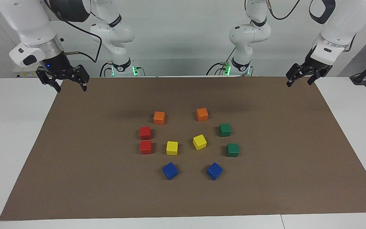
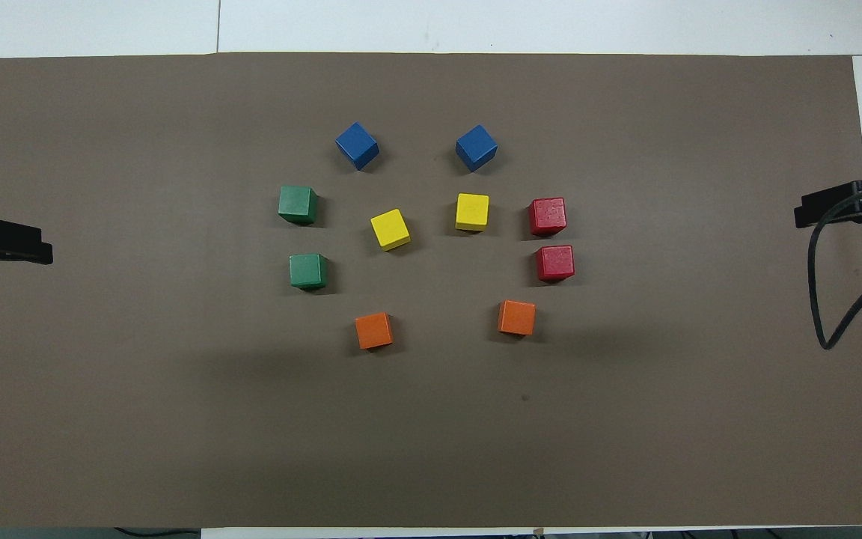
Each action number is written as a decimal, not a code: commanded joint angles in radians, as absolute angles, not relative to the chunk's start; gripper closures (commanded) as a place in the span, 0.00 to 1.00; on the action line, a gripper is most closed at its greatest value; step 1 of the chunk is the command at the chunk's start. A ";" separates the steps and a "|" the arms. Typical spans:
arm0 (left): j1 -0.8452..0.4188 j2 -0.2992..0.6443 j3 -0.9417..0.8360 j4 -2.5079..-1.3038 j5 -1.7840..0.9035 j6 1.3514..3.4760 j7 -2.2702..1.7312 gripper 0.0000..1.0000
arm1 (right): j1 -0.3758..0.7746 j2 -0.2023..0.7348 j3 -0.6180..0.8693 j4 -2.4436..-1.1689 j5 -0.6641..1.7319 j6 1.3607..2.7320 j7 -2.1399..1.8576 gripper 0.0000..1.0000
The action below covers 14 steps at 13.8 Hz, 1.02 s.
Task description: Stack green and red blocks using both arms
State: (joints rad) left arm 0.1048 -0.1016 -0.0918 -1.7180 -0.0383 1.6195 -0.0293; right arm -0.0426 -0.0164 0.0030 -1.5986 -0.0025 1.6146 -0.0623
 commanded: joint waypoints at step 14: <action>-0.024 -0.124 -0.087 -1.919 -0.052 1.859 -0.031 0.00 | 0.093 0.034 0.034 -1.706 0.002 1.781 0.156 0.00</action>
